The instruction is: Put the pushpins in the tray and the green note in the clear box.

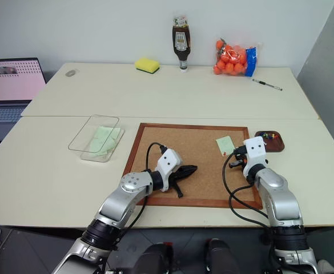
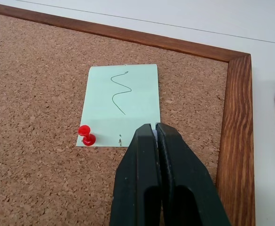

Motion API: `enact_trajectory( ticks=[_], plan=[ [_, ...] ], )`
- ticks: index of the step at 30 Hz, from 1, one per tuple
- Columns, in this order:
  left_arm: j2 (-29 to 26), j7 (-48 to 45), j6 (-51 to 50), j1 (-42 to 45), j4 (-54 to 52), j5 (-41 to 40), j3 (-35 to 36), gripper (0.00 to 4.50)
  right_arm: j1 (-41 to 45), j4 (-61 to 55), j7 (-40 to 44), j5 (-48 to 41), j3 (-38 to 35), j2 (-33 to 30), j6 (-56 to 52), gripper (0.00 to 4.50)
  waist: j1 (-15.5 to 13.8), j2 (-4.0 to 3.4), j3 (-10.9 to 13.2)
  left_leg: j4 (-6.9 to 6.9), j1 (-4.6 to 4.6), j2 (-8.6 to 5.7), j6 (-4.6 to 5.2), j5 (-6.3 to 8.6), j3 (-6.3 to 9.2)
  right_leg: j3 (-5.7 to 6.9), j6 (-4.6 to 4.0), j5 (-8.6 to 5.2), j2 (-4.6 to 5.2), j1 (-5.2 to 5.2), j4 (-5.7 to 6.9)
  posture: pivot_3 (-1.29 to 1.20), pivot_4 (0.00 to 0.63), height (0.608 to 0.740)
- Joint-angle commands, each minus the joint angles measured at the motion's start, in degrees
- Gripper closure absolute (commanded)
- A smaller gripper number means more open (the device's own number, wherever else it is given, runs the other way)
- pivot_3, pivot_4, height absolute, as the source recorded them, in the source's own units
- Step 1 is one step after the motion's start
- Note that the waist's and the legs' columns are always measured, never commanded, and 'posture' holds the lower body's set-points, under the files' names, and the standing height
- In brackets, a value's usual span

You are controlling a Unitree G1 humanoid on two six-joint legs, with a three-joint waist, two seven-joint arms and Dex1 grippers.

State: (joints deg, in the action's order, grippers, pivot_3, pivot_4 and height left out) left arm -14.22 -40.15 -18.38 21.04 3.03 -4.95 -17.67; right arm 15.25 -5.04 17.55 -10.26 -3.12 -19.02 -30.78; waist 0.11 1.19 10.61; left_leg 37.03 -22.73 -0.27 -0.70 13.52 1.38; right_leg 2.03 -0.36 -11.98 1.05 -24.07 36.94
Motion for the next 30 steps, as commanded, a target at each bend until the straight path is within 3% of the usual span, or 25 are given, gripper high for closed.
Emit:
enact_trajectory(
  ticks=[1, 18, 30],
  plan=[
    [-0.17, -0.27, -0.65, -0.30, 0.51, 0.77, -0.97, 4.50, 0.59, -3.52, 0.01, -1.11, -1.94, 0.31, 2.27, 4.48, 0.00, 0.00, 0.00, 0.00, 0.00, 0.00, 0.00, 0.00, 0.00, 0.00, 0.00, 0.00, 0.00, 0.00, 0.00, 0.00, 0.150, 0.740],
    [-0.49, -0.55, -0.67, -1.08, 0.28, 1.38, -1.26, 4.50, -1.45, -12.40, -1.55, -2.06, -4.85, -0.12, 0.40, 4.48, 0.00, 0.00, 0.00, -0.01, -0.01, 0.01, 0.00, 0.00, 0.03, 0.03, 0.00, 0.00, 0.00, -0.01, -0.01, 0.00, 0.150, 0.740],
    [-0.33, -0.77, -0.20, -1.35, 0.59, 1.60, -1.66, 4.50, 5.23, 4.91, -8.99, 5.29, -10.44, -6.86, 4.17, 4.48, 0.00, 0.00, 0.00, -0.02, 0.02, 0.01, 0.00, 0.00, -0.02, 0.00, -0.01, 0.00, 0.00, -0.01, 0.01, 0.00, 0.150, 0.740]
  ],
)
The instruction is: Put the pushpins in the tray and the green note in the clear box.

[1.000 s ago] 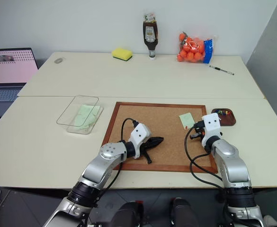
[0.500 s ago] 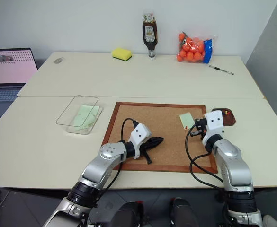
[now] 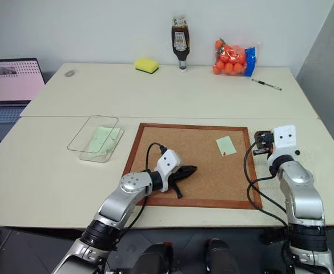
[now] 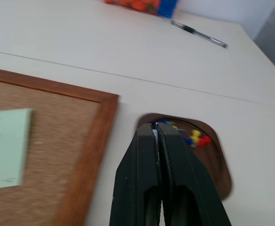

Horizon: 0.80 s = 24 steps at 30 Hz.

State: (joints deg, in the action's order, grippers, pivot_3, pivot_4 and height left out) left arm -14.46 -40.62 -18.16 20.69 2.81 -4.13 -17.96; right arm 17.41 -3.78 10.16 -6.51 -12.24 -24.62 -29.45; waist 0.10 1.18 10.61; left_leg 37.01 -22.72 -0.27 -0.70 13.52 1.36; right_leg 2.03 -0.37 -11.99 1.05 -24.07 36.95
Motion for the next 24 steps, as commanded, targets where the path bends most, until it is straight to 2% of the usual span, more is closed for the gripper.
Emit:
enact_trajectory(
  ticks=[1, 8, 9, 10, 16, 22, 24],
  plan=[
    [-0.07, -0.31, -0.40, -1.00, 0.79, 0.79, -1.41, 4.50, 4.06, 5.49, -1.59, 1.75, -1.15, -1.38, 3.26, 4.48, 0.03, 0.00, 0.00, 0.00, 0.00, 0.00, 0.00, 0.00, -0.01, -0.01, 0.00, 0.00, -0.01, 0.00, 0.00, 0.00, 0.150, 0.740],
    [0.01, -0.19, -0.50, -1.14, 0.42, 0.88, -1.60, 4.50, 9.76, 17.22, -1.82, 2.35, -0.82, -1.80, 7.04, 4.48, 0.03, 0.00, 0.00, 0.01, -0.01, -0.04, 0.00, 0.00, -0.09, -0.03, 0.01, 0.01, 0.00, 0.00, -0.02, 0.00, 0.150, 0.740],
    [0.02, -0.14, -0.55, -1.19, 0.32, 0.89, -1.61, 4.50, 10.21, 18.19, -1.76, 2.16, -0.96, -1.72, 7.26, 4.27, 0.04, 0.00, 0.00, 0.00, -0.03, -0.03, 0.00, 0.00, -0.06, -0.05, 0.01, 0.00, 0.00, 0.00, -0.04, 0.00, 0.150, 0.740],
    [0.02, -0.09, -0.60, -1.23, 0.23, 0.89, -1.61, 4.50, 10.57, 18.96, -1.74, 1.97, -1.11, -1.63, 7.45, 4.27, 0.03, 0.00, 0.00, 0.00, -0.03, -0.03, 0.00, 0.00, -0.06, -0.05, 0.01, 0.00, 0.00, 0.00, -0.04, 0.00, 0.150, 0.740],
    [0.00, 0.15, -0.92, -1.40, -0.07, 0.90, -1.57, 4.50, 11.31, 20.55, -2.07, 1.70, -1.34, -1.51, 8.42, 2.97, 0.03, 0.00, 0.00, 0.00, -0.03, -0.02, 0.00, 0.00, -0.07, -0.06, 0.01, 0.00, 0.00, 0.00, -0.01, 0.00, 0.150, 0.740],
    [-0.19, 0.08, -1.30, -1.58, -0.69, 0.87, -1.55, 4.50, 10.24, 17.38, -2.06, 1.01, -1.65, -1.19, 7.24, 1.67, 0.03, 0.00, 0.00, -0.01, -0.03, -0.02, 0.00, 0.00, -0.05, -0.05, 0.01, 0.00, -0.01, 0.00, -0.02, 0.00, 0.150, 0.740],
    [-0.31, 0.02, -1.30, -1.57, -0.75, 0.90, -1.51, 4.50, 7.75, 10.67, -0.16, -1.02, -1.71, -0.55, 6.92, 1.51, 0.02, -0.01, 0.00, -0.01, -0.03, -0.02, 0.00, 0.00, -0.06, -0.06, 0.01, 0.00, 0.00, -0.01, -0.02, 0.00, 0.150, 0.740]
  ],
)
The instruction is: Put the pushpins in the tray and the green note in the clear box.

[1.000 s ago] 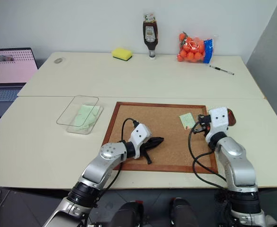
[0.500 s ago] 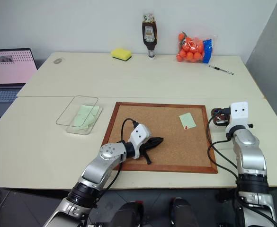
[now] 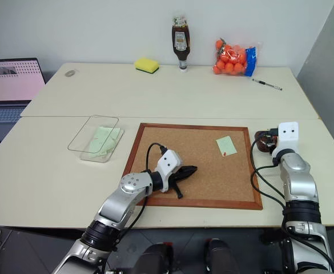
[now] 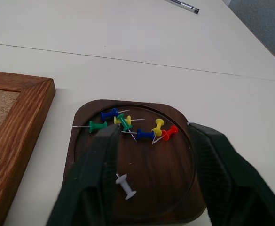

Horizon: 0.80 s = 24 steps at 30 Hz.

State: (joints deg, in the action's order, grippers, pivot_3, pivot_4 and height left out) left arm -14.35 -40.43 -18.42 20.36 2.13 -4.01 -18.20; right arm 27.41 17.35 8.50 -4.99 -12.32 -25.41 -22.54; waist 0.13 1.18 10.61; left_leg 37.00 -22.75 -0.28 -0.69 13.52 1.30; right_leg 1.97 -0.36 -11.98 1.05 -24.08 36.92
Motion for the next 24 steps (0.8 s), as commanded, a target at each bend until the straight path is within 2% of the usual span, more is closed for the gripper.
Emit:
enact_trajectory(
  ticks=[1, 5, 10, 14, 23, 24],
  plan=[
    [-0.47, -0.20, -1.06, -1.28, -0.13, 0.75, -1.23, 4.50, -3.91, -14.22, 3.08, -3.83, -1.08, 0.52, -0.59, 1.51, -0.01, 0.00, 0.00, -0.01, -0.02, 0.00, 0.00, 0.00, 0.01, 0.01, 0.00, 0.00, 0.00, -0.01, 0.00, 0.00, 0.150, 0.740],
    [-0.51, -0.30, -1.06, -1.27, -0.07, 0.73, -1.20, 4.50, -11.43, -26.11, 9.91, -8.03, 3.53, 1.12, -4.67, 1.51, 0.00, -0.01, -0.01, 0.00, 0.01, 0.02, 0.00, 0.00, 0.04, 0.02, 0.04, -0.03, 0.00, 0.00, 0.01, 0.00, 0.150, 0.740],
    [-0.40, -0.47, -1.12, -0.87, 0.17, 0.66, -1.29, 4.50, -15.00, -31.51, 14.19, -9.76, 9.36, 2.39, -7.90, 1.51, -0.01, -0.02, -0.06, 0.00, 0.06, 0.05, 0.00, 0.00, 0.10, 0.05, 0.04, -0.02, 0.01, 0.04, 0.01, 0.00, 0.150, 0.740],
    [-0.46, -0.52, -1.18, -0.82, 0.20, 0.64, -1.29, 4.50, -14.84, -30.73, 15.37, -8.30, 13.03, 2.38, -7.93, 1.51, -0.01, -0.02, -0.06, 0.04, 0.07, 0.02, 0.00, 0.00, 0.13, 0.08, 0.05, -0.02, 0.00, 0.05, 0.01, 0.00, 0.150, 0.740],
    [-0.56, -0.31, -1.37, -0.93, 0.04, 0.64, -1.19, 4.50, -11.19, -23.22, 15.02, -5.04, 14.19, 3.23, -4.27, 1.51, -0.03, -0.02, -0.06, 0.03, 0.03, -0.01, 0.00, 0.00, 0.10, 0.07, 0.05, -0.02, 0.01, 0.04, -0.01, 0.00, 0.150, 0.740],
    [-0.56, -0.28, -1.38, -0.96, 0.01, 0.63, -1.17, 4.50, -10.93, -22.57, 15.13, -4.73, 14.24, 3.30, -3.93, 1.69, -0.03, -0.02, -0.06, 0.03, 0.03, 0.00, 0.00, 0.00, 0.11, 0.08, 0.05, -0.02, 0.01, 0.04, -0.01, 0.00, 0.150, 0.740]
  ],
)
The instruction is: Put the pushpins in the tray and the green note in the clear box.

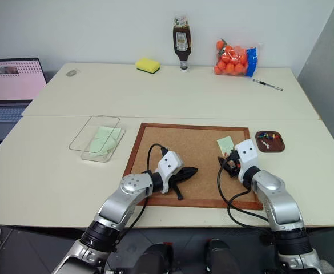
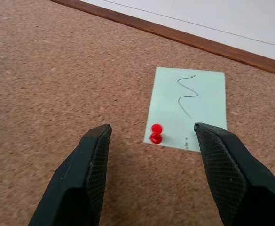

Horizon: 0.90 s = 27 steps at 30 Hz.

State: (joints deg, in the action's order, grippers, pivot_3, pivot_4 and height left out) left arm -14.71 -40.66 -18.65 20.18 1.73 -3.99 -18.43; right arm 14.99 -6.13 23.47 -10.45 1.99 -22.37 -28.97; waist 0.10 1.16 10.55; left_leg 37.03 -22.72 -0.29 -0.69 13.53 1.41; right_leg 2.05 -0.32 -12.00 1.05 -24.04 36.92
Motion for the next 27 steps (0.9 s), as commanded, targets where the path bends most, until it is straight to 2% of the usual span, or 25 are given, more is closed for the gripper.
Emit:
enact_trajectory(
  ticks=[1, 4, 9, 10, 14, 27],
  plan=[
    [-0.20, -0.01, -1.15, -0.80, 0.38, 0.61, -0.91, 4.50, 1.73, 1.52, 0.26, 1.03, -0.02, 0.31, 2.86, 1.69, 0.00, 0.00, 0.00, -0.01, 0.00, 0.00, 0.00, 0.00, 0.01, 0.01, 0.00, 0.00, 0.00, 0.00, 0.00, 0.00, 0.150, 0.740],
    [-0.21, 0.07, -1.20, -0.88, 0.30, 0.58, -0.83, 4.50, 2.12, 2.41, 0.87, 1.35, 0.25, 0.32, 3.62, 2.22, 0.01, 0.00, 0.00, -0.02, 0.00, 0.01, 0.00, 0.00, 0.00, 0.00, 0.00, 0.00, -0.01, 0.00, 0.00, 0.00, 0.150, 0.740],
    [-0.26, 0.15, -1.27, -0.88, 0.25, 0.59, -0.76, 4.50, 2.34, 3.15, 1.21, 1.93, 0.47, 0.35, 4.44, 3.36, 0.00, 0.00, 0.00, 0.00, 0.00, 0.00, 0.00, 0.00, -0.01, -0.01, 0.00, 0.00, 0.00, 0.00, 0.00, 0.00, 0.150, 0.740],
    [-0.27, 0.14, -1.26, -0.86, 0.28, 0.58, -0.73, 4.50, 2.36, 3.29, 1.19, 2.15, 0.52, 0.35, 4.55, 3.46, 0.00, 0.00, 0.00, -0.01, 0.00, 0.00, 0.00, 0.00, -0.01, -0.01, 0.00, 0.00, 0.00, 0.00, 0.00, 0.00, 0.150, 0.740],
    [-0.43, 0.02, -0.89, -0.89, 0.65, 0.59, -0.63, 4.50, 2.12, 3.30, 1.36, 3.02, 0.74, 0.41, 5.23, 4.40, 0.01, 0.00, 0.00, -0.01, 0.00, 0.01, 0.00, 0.00, 0.00, -0.01, 0.00, 0.00, -0.01, 0.00, 0.01, 0.00, 0.150, 0.740],
    [-0.59, -0.20, 0.04, -0.78, 1.68, 0.56, -0.39, 4.50, 0.51, -4.66, 0.84, 1.80, -1.75, 1.24, 10.76, 4.48, 0.00, 0.00, 0.00, -0.01, 0.00, 0.01, 0.00, 0.00, -0.01, -0.02, 0.00, 0.00, -0.01, -0.02, 0.01, 0.00, 0.150, 0.740]
  ],
)
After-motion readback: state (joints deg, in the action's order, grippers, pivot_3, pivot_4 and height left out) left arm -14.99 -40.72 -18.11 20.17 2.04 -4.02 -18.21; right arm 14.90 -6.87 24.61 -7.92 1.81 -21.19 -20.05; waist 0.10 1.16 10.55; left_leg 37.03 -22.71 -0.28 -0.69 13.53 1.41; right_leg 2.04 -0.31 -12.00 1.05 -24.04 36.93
